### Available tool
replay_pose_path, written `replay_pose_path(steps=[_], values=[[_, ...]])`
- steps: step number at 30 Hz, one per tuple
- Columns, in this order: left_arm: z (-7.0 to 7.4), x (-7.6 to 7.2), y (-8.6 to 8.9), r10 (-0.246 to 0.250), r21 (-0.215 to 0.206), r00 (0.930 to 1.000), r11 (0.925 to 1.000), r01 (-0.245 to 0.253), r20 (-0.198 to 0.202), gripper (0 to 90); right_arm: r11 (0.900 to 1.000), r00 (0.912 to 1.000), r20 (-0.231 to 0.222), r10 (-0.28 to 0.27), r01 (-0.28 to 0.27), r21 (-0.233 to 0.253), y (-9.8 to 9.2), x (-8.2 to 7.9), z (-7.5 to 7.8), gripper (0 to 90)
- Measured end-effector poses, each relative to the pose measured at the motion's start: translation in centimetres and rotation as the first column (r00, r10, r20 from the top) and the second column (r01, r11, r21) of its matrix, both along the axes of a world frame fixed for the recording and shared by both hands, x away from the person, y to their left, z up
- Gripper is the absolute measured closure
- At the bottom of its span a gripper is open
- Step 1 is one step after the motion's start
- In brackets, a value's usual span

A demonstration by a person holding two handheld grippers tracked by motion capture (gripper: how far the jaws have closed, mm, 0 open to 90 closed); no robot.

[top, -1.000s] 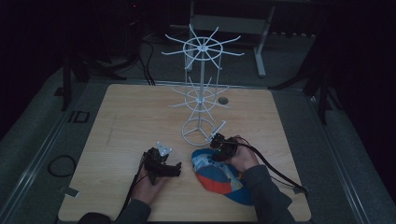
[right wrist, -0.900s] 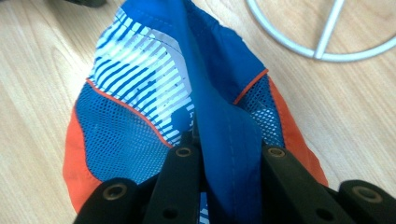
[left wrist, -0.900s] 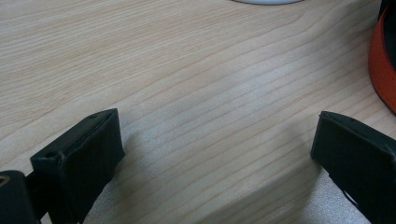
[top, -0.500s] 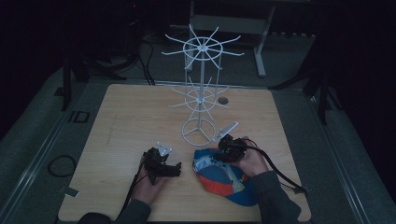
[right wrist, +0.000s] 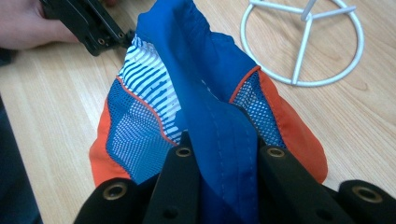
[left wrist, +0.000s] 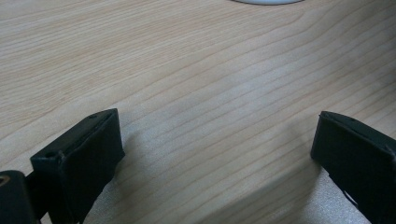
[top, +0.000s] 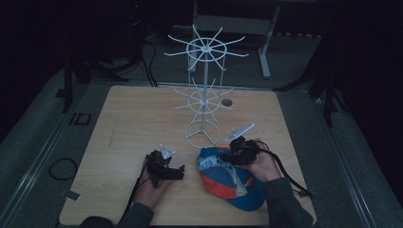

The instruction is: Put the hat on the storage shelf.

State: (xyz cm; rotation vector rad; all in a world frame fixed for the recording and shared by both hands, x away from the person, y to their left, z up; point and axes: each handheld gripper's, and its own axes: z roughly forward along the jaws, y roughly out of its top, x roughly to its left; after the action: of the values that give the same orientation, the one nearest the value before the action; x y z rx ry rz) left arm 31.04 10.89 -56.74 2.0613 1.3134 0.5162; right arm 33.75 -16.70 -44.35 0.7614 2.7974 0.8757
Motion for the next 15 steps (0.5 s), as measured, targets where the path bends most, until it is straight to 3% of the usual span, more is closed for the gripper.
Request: replay_pose_path(steps=[15], values=[[0.0,0.0,0.0,0.002,-0.003,1.0000,1.0000,-0.002,0.001,2.6,0.991,0.9987,0.032,-0.040,0.036,0.127,-2.5,-0.5,1.5,83.5]])
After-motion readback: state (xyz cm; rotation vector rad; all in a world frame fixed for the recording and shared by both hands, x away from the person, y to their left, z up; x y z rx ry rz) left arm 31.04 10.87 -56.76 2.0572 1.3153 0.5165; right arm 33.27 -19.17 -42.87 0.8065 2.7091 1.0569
